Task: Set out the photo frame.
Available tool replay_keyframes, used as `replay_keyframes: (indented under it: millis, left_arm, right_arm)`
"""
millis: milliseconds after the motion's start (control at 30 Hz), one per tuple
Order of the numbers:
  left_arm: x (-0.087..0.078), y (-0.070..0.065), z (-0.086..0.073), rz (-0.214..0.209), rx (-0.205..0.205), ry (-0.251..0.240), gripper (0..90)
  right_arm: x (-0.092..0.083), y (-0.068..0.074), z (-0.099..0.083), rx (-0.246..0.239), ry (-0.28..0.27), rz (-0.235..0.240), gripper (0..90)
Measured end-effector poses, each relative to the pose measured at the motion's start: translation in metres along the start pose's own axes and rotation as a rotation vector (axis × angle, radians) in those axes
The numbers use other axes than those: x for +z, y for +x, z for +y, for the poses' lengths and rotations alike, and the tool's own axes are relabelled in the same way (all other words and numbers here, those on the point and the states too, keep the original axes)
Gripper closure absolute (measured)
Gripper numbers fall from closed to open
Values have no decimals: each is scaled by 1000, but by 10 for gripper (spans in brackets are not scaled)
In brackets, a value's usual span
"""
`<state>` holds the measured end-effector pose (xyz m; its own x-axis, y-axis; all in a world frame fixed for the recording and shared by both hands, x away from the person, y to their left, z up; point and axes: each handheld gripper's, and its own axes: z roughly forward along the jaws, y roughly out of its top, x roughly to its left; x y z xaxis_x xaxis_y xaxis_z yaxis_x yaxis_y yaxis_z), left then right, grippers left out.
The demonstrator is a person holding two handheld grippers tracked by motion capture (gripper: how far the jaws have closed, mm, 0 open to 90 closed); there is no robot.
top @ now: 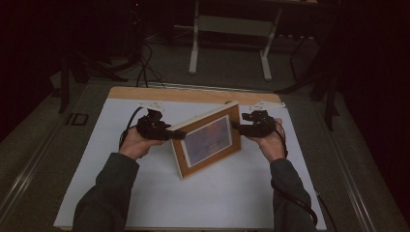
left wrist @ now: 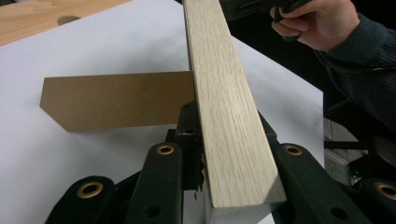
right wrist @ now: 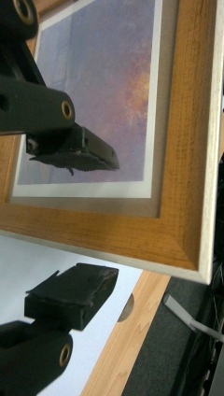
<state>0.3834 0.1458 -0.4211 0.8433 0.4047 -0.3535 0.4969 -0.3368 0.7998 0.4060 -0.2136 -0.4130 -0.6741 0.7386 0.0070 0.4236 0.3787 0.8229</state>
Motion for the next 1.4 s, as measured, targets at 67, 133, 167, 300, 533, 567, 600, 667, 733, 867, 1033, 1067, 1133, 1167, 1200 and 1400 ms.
replay_keyframes:
  millis: [67, 133, 167, 300, 533, 567, 600, 667, 733, 867, 1033, 1067, 1133, 1167, 1200, 1400]
  left_arm:
    - [1, 0, 0, -6, 2, 0, 744]
    - [1, 1, 1, -15, 4, 0, 744]
    - [2, 2, 1, -18, 5, 2, 745]
    - [3, 3, 2, -32, 5, 6, 746]
    - [7, 4, 4, -67, 32, 11, 753]
    - [7, 4, 4, -67, 34, 12, 755]
    - [7, 4, 4, -62, 36, 11, 755]
    - [7, 2, 4, -42, 36, 15, 754]
    - [6, 0, 5, -1, 29, 14, 702]
    - [2, -3, 1, 66, -15, -8, 572]
    - [-6, -9, -10, 110, -59, -77, 531]
    - [-6, -10, -12, 115, -71, -84, 530]
    - [-6, -12, -18, 134, -73, -92, 532]
    - [-6, -13, -20, 135, -75, -94, 533]
    - [-5, -14, -22, 138, -74, -96, 536]
    - [2, -28, -29, 183, -39, -91, 698]
  right_arm:
    - [-1, -1, 0, 0, -1, 0, 373]
    - [-1, -3, 0, -3, -1, 6, 357]
    - [-1, -3, 0, -3, -3, 9, 350]
    - [1, -3, -1, -2, -14, 17, 322]
    - [4, -7, -3, 14, -23, 47, 262]
    - [5, -8, -3, 19, -26, 59, 250]
    - [5, -8, -3, 19, -26, 59, 250]
    - [7, -10, -4, 23, -28, 64, 250]
    - [9, -11, -5, 27, -31, 71, 251]
    - [12, -13, -4, 30, -31, 95, 251]
    - [14, -17, -5, 37, -37, 122, 240]
    - [14, -18, -5, 37, -41, 128, 239]
    - [15, -18, -4, 36, -45, 142, 234]
    - [16, -18, -4, 34, -45, 147, 227]
    - [16, -18, -4, 32, -44, 150, 221]
    - [20, -18, -5, 24, -43, 171, 202]
